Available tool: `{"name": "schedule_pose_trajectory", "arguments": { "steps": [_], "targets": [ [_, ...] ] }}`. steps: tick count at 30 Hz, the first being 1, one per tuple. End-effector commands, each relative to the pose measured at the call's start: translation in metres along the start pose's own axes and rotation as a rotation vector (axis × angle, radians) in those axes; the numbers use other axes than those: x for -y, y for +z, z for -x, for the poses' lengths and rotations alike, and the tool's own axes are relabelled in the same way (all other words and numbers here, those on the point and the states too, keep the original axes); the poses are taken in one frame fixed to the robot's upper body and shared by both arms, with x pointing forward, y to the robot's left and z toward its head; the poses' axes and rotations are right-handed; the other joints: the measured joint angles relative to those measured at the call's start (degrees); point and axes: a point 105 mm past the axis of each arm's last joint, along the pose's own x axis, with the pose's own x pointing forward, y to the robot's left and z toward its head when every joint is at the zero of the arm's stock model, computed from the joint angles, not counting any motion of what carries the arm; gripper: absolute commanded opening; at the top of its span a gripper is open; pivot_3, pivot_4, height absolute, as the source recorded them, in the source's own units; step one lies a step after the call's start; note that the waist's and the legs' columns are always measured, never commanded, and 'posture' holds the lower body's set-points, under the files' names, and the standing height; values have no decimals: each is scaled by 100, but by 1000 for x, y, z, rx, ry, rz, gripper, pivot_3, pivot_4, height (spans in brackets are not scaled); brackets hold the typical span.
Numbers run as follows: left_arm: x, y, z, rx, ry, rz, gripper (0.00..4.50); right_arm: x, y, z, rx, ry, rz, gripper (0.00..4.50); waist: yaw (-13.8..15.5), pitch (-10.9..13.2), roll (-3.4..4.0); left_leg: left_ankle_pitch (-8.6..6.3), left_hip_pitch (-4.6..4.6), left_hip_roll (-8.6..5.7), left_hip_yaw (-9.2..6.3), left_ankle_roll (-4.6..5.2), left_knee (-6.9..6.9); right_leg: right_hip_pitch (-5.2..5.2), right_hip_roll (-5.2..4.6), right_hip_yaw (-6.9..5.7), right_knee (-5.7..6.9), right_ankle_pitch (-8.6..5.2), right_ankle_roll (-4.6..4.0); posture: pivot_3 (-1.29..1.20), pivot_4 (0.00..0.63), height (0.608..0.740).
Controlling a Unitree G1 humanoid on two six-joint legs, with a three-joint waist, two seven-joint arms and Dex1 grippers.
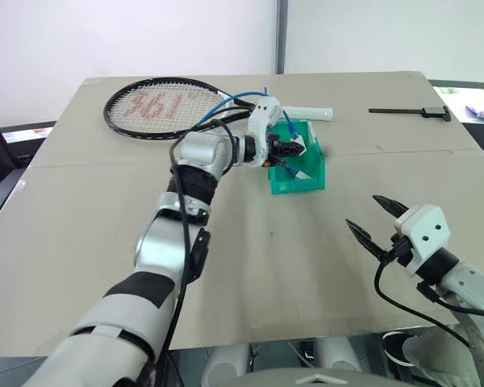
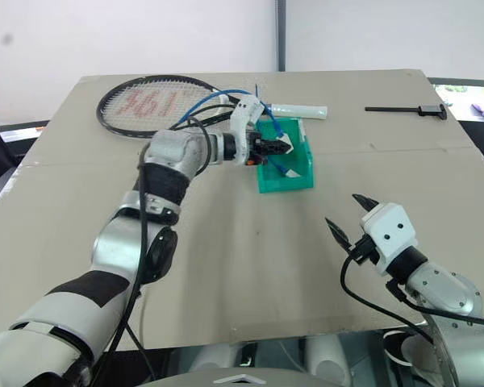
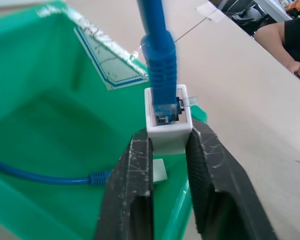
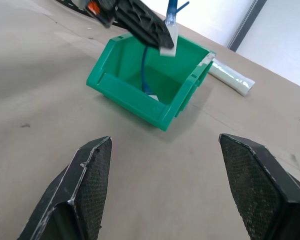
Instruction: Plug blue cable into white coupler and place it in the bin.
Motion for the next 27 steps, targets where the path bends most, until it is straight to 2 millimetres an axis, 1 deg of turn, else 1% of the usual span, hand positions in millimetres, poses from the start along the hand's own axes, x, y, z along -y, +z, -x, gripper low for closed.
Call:
{"name": "schedule_pose_trajectory", "arguments": {
  "steps": [1, 2, 3, 4, 7, 11, 13, 14, 17, 19, 20, 22, 25, 27],
  "targets": [
    [3, 29, 11, 44, 0, -11, 3074, -1, 15, 3, 45, -21, 27, 3342, -9, 6, -6, 0, -2, 0, 0, 0, 0, -2, 0, 0, 0, 0, 1, 0, 150, 740],
    [4, 32, 18, 45, -15, 6, 3501, -1, 15, 4, 44, -23, 28, 3342, -24, 8, -6, 0, -4, 0, 0, 0, 0, -4, 0, 1, 0, -1, 1, 0, 150, 740],
    [5, 34, 22, 44, -30, 17, 4064, 0, 15, 4, 43, -24, 29, 3342, -41, 9, -5, 0, -5, 1, 0, 0, -1, -8, 0, 2, 1, -1, 1, 0, 150, 740],
    [6, 34, 30, 37, -46, 31, 4464, 1, 15, 5, 42, -25, 29, 3342, -41, 8, -5, 0, -3, 2, 3, 0, -4, -11, 1, 4, 3, -1, 1, 0, 150, 740],
    [11, 32, 55, 40, -72, 13, 4464, 3, 15, 5, 43, -22, 20, 3342, -66, 15, 3, 0, -4, 7, 3, -1, -8, -15, 3, 6, 5, -1, 1, 0, 150, 740],
    [29, 29, 89, 159, -118, -114, 4464, 9, 13, 6, 42, -12, 10, 3342, -34, 20, 10, 2, -1, 15, 8, -5, -11, -19, 2, 16, 6, 11, -21, 0, 150, 740],
    [30, 15, 104, 213, -97, -217, 4464, 13, 12, 6, 43, -7, 2, 3342, -11, 20, 10, 9, -2, 15, 9, -18, -9, -18, -6, 16, 4, 12, -22, 0, 150, 740],
    [35, 6, 112, 240, -108, -258, 4464, 15, 11, 7, 43, -5, -2, 3342, 18, 20, 10, 10, -2, 13, 10, -19, -10, -18, -11, 17, 3, 13, -23, 0, 150, 740],
    [39, -20, 128, 304, -102, -307, 4464, 22, 7, 8, 38, 2, -20, 3342, 30, 20, 13, 9, 1, 11, 14, -19, -9, -15, -19, 21, 4, 13, -25, 0, 150, 740],
    [41, -35, 134, 332, -92, -285, 4464, 26, 3, 10, 29, 8, -26, 3342, 53, 20, 13, 9, 2, 11, 14, -18, -8, -15, -20, 22, 1, 14, -26, 0, 150, 740],
    [37, -50, 138, 319, -67, -279, 4464, 27, 0, 11, 22, 12, -30, 3342, 99, 21, 11, 8, 0, 11, 13, -16, -8, -14, -20, 24, 3, 11, -31, 0, 150, 740],
    [39, -81, 145, 277, -52, -300, 4464, 33, -6, 17, 9, 11, -50, 3342, 117, 17, 19, 1, 3, 11, 12, -5, -7, -13, -17, 16, 4, 1, -48, 0, 150, 740],
    [36, -111, 162, 259, 1, -263, 4464, 37, -19, 31, -42, 31, -64, 3342, 119, 16, 22, 0, 10, 13, 19, -3, -12, -10, -18, 23, 2, 0, -50, 0, 150, 740],
    [34, -127, 172, 236, 30, -259, 4464, 38, -28, 39, -76, 42, -64, 3342, 134, 19, 16, -1, 5, 13, 18, -2, -10, -10, -18, 23, 0, -1, -50, 0, 150, 740]
  ]
}}
